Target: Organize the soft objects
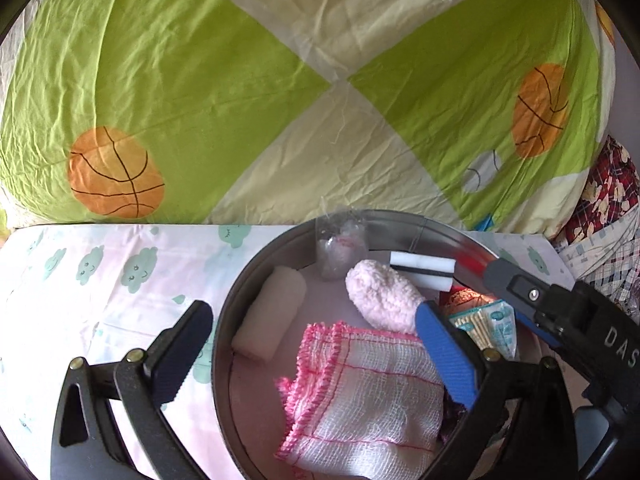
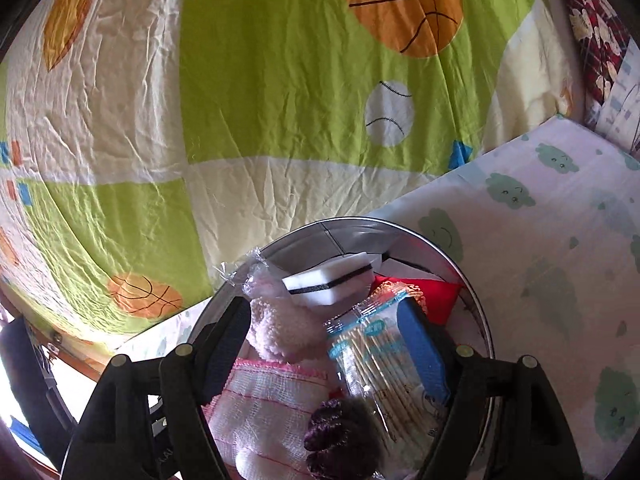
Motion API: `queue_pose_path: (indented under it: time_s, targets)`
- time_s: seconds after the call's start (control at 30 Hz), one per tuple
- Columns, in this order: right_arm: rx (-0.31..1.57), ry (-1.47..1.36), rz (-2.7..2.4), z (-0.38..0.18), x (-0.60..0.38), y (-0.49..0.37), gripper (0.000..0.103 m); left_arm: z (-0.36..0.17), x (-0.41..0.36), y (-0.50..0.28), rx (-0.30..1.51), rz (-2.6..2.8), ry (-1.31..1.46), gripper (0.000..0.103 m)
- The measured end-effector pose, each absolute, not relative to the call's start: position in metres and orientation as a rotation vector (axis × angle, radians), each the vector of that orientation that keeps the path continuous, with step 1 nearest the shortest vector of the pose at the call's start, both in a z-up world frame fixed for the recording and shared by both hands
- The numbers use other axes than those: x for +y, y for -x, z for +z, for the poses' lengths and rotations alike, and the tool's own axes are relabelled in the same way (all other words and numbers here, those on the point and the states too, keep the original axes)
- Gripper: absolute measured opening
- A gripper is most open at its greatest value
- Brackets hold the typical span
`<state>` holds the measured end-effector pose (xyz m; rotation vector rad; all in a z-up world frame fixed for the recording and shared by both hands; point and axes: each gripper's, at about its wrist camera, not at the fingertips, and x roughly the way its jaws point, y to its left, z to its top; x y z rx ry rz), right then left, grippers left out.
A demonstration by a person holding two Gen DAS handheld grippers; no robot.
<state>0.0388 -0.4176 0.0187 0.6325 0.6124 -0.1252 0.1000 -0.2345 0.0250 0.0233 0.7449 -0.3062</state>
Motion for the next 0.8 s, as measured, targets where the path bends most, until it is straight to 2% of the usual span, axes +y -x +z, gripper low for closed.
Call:
queue_pose_path:
  time_s: [0.2, 0.6, 0.8]
  targets:
    - [0.542, -0.545, -0.162, 0.009, -0.408, -0.025, 0.078, 0.019, -0.230, -0.091, 0.703, -0.290, -0.032, 0.102]
    - [0.314, -0.323, -0.265, 0.008, -0.385, 0.019, 0.078, 0.012, -0.217, -0.055, 0.473, -0.271, -0.011, 0.102]
    - [0.245, -0.309, -0.279, 0.008, -0.384, 0.033, 0.078, 0.009, -0.207, -0.043, 0.425, -0.258, 0.033, 0.103]
